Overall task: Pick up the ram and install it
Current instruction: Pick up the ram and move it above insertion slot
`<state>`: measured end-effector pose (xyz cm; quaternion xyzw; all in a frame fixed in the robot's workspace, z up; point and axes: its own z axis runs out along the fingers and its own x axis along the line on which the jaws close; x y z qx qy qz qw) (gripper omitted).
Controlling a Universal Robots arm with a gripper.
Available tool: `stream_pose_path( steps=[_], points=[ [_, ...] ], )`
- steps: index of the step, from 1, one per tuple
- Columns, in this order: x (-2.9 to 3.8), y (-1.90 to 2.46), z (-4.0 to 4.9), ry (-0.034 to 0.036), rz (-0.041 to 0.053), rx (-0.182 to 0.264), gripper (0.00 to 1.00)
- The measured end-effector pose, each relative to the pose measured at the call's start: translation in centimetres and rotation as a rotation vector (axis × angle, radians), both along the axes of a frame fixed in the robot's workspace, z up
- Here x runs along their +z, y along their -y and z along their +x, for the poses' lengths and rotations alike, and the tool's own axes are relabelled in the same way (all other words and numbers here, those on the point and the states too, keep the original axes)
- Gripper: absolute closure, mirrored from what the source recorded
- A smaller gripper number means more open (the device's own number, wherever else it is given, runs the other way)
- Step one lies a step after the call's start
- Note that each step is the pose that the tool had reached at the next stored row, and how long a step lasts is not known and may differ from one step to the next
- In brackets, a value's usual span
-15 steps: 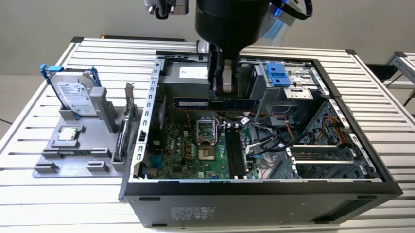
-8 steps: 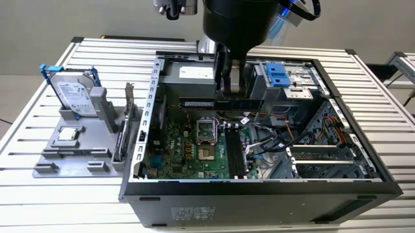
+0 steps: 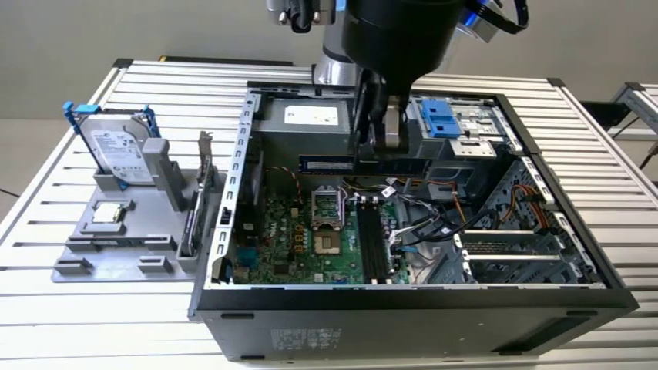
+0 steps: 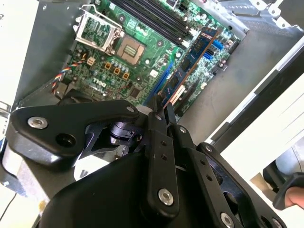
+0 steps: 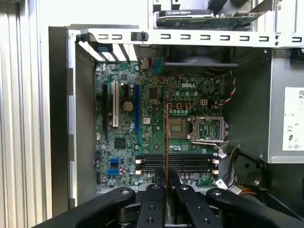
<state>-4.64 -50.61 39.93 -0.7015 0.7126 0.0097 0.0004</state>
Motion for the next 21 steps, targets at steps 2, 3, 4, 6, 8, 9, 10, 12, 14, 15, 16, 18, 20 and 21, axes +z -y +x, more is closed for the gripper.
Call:
stream_pose_path(
  steps=[2, 3, 4, 6, 8, 9, 10, 12, 14, 15, 16, 18, 20, 21],
  points=[
    [0.0, 0.0, 0.34, 0.0, 0.0, 0.0, 1.0],
    [0.0, 0.0, 0.52, 0.0, 0.0001, 0.0, 1.0],
    [0.0, 0.0, 0.69, 0.0, 0.0001, 0.0, 1.0],
    [0.0, 0.0, 1.05, 0.0, 0.0, -0.001, 1.0],
    [0.0, 0.0, 1.38, 0.0, 0.0001, -0.001, 1.0],
    [0.0, 0.0, 1.54, 0.0, 0.0001, -0.001, 1.0],
    [0.0, 0.0, 1.72, 0.0, 0.0, -0.001, 1.0],
    [0.0, 0.0, 2.07, 0.0, 0.0001, -0.001, 1.0],
    [0.0, 0.0, 2.43, 0.0, 0.0, -0.001, 1.0],
    [0.0, 0.0, 2.62, 0.0, 0.0001, -0.001, 1.0],
    [0.0, 0.0, 2.79, 0.0, 0.0, -0.001, 1.0],
    [0.0, 0.0, 3.16, 0.0, 0.0, -0.001, 1.0],
    [0.0, 0.0, 3.49, 0.0, 0.0001, -0.001, 1.0],
    [0.0, 0.0, 3.67, 0.0, 0.0, -0.001, 1.0]
  ],
)
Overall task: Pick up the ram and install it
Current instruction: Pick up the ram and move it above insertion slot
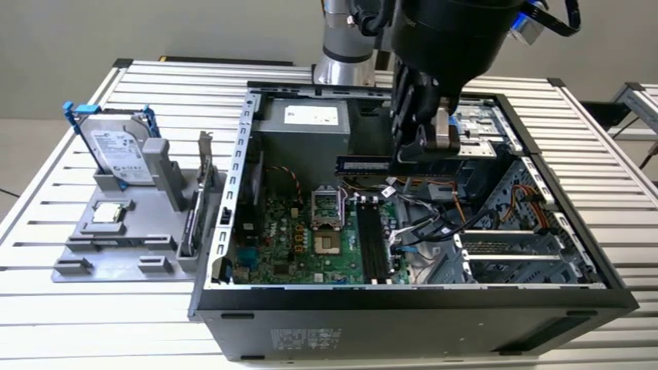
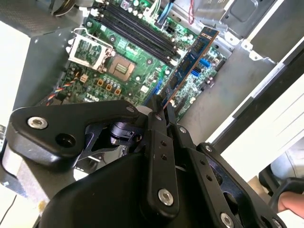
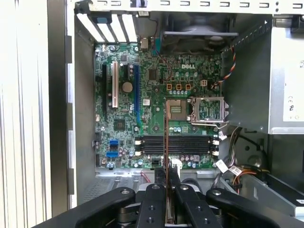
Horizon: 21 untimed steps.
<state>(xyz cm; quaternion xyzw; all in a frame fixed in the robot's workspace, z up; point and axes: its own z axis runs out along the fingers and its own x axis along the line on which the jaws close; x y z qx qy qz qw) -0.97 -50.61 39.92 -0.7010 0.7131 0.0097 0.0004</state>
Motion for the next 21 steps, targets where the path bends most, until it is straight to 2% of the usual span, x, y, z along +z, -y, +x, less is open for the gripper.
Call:
stream_pose_path(
  steps=[12, 21],
  points=[
    [0.0, -0.01, 1.75, 0.0, -0.0001, 0.0, 1.0],
    [0.0, 0.0, 2.28, 0.0, 0.0, 0.0, 1.0]
  ],
)
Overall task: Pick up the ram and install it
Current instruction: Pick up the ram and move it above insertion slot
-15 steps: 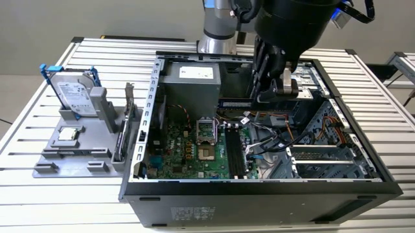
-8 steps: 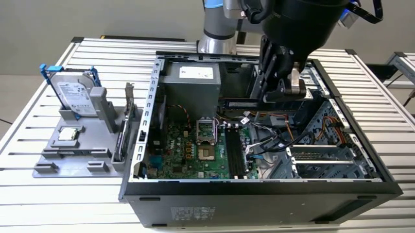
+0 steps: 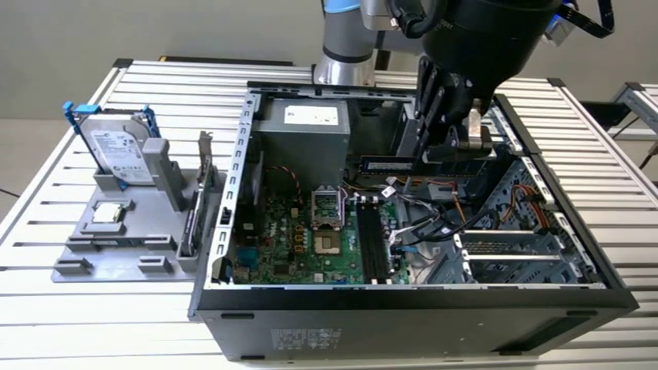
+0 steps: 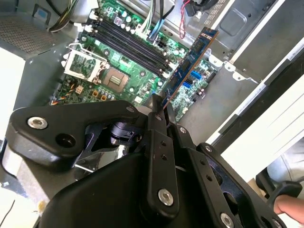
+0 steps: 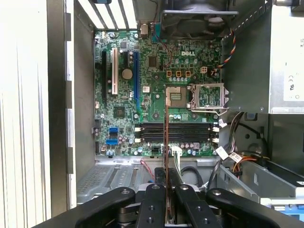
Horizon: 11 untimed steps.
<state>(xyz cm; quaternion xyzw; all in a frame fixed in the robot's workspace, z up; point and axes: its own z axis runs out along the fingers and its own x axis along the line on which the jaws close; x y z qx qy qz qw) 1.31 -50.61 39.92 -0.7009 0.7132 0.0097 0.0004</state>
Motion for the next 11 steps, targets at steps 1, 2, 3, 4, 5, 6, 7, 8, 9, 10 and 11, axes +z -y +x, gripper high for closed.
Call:
stream_pose_path(
  steps=[1, 2, 3, 4, 5, 6, 7, 8, 9, 10, 11],
  points=[
    [0.0, 0.0, 0.0, 0.0, 0.0, 0.0, 1.0],
    [0.0, 0.0, 0.01, 0.0, 0.0, 0.0, 1.0],
    [0.0, 0.0, 0.01, 0.0, 0.0, 0.0, 1.0],
    [0.0, 0.0, 0.02, 0.0, 0.0, 0.0, 1.0],
    [-0.01, -0.01, 0.05, 0.0, 0.0001, 0.0, 1.0],
    [-0.02, -0.05, 0.1, 0.0, 0.0, 0.0, 1.0],
    [-0.04, -0.08, 0.15, 0.0, 0.0, 0.0, 1.0],
    [-0.07, -0.13, 0.23, 0.0, -0.0001, 0.0, 1.0],
    [-0.1, -0.19, 0.3, 0.0, -0.0001, 0.0, 1.0],
    [-0.12, -0.24, 0.36, 0.0, -0.0003, -0.002, 1.0],
    [-0.15, -0.31, 0.41, 0.0, -0.0004, -0.005, 1.0]
  ],
)
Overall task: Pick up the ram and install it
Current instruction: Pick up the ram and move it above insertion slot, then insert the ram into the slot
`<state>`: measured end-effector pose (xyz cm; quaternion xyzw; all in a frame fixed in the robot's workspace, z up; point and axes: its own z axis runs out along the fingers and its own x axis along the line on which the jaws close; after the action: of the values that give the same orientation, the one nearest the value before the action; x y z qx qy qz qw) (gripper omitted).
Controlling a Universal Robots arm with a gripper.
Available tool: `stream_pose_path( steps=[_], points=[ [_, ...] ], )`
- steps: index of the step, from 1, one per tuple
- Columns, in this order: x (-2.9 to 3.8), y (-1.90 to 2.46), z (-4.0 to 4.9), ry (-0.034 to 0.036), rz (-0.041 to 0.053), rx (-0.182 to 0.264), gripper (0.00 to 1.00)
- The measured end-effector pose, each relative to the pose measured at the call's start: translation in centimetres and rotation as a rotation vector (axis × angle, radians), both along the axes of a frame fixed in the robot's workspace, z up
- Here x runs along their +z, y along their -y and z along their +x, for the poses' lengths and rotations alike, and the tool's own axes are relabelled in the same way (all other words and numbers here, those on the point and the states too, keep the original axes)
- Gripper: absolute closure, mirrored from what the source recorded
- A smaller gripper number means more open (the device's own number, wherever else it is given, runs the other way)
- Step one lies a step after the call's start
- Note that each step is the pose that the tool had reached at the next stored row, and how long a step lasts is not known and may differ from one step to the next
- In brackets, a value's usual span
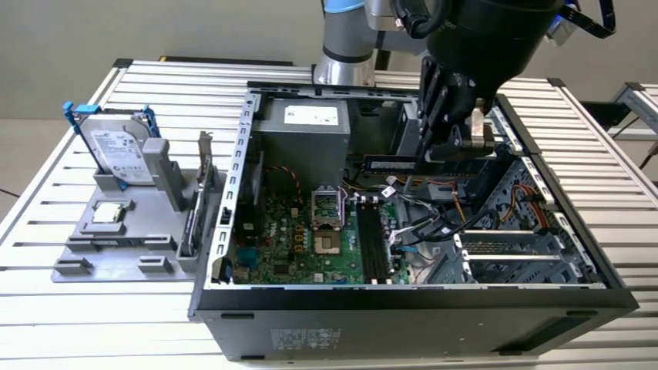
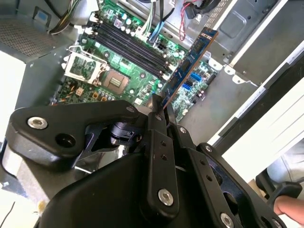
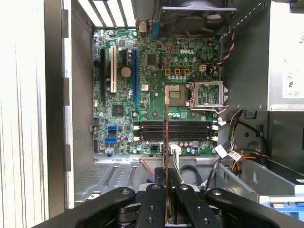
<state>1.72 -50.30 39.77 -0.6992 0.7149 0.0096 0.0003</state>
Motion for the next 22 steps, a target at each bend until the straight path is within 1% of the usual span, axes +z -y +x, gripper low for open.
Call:
stream_pose_path(
  steps=[7, 13, 22],
  points=[
    [-0.17, -0.46, 0.25, 0.0, -0.0021, -0.024, 1.0],
    [-0.27, -0.74, 0.43, 0.0, -0.0047, -0.034, 1.0],
    [-0.3, -0.79, 0.47, 0.0, -0.0056, -0.036, 1.0]
  ],
)
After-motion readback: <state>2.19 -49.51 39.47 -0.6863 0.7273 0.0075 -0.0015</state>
